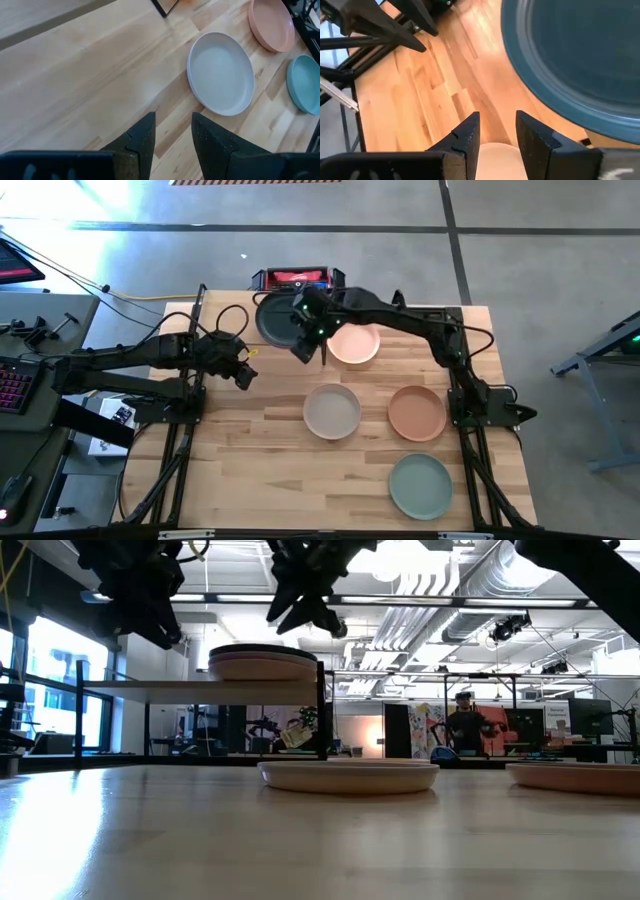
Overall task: Place and stack plates onto a shelf
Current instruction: Stack the dark blue plate on top of the white plate on the shelf
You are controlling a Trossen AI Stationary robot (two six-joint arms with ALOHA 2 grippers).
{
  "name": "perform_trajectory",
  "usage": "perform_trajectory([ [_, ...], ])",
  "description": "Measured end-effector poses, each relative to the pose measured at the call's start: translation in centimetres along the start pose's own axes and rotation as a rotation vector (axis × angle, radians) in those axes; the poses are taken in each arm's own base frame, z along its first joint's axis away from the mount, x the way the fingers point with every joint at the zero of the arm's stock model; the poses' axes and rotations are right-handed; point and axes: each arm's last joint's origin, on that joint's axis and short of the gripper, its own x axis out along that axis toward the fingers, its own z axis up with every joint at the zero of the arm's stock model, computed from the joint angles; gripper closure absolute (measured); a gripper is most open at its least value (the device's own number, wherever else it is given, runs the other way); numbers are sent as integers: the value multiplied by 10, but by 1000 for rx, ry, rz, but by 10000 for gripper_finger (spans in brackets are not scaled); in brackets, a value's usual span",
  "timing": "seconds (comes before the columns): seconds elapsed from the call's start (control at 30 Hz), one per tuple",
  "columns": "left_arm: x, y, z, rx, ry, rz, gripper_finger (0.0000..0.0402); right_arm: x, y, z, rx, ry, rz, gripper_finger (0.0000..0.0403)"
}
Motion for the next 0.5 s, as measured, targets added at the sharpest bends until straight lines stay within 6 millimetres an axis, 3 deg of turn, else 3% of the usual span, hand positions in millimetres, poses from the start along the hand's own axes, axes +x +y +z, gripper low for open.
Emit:
perform_trajectory([
  [0.2, 0, 0, 0, 0, -1, 1, 286, 18, -5, -1, 35, 21, -34, 297],
  [0.5, 0, 0, 0, 0, -1, 1, 286, 15, -14, 3, 71, -21, -123, 297],
])
